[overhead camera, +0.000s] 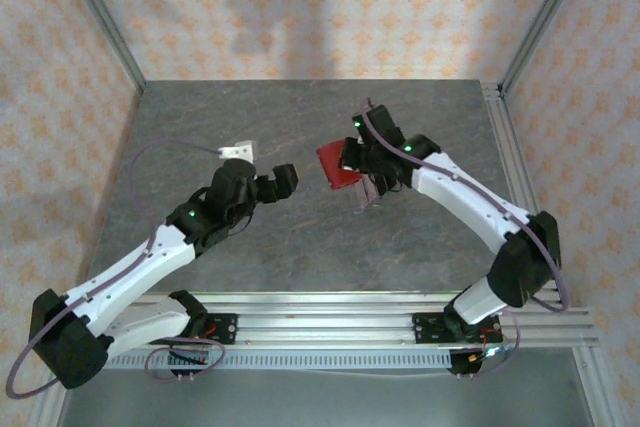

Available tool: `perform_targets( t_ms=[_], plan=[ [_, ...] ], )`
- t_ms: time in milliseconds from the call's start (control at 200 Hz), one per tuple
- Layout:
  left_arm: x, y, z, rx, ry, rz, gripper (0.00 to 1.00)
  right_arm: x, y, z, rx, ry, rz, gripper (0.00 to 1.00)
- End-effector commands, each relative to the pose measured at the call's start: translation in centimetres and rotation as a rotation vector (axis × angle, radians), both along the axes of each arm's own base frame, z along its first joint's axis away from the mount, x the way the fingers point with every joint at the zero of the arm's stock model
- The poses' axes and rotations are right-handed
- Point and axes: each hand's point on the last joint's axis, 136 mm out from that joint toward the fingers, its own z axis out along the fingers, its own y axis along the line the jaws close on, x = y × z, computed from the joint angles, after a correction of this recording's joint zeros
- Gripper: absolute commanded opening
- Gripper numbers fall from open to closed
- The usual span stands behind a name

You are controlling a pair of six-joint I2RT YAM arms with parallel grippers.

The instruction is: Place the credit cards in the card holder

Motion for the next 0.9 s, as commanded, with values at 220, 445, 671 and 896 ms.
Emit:
perform_targets(
  t_ms=[220, 445, 671, 896],
  plan=[
    [0.8, 1.0, -3.5, -0.329, 0.038, 0.056, 1.0, 0.9, 6.4, -1.7, 0.139, 0.023, 0.013, 0.0],
    [2.1, 0.3, -3.8, -0.395, 0.037, 0.037, 1.0, 0.8, 8.2, -2.8, 0.156, 0.044, 0.028, 0.0],
    [3.5, -0.3, -4.7, -0.453, 0.045, 0.052, 0.99, 0.8, 8.7, -2.9, 0.17, 0.049, 0.035, 0.0],
    [5.0, -0.8, -5.2, -0.512, 0.047, 0.073, 0.92, 0.7, 9.0, -2.8, 0.185, 0.05, 0.039, 0.0]
  ],
)
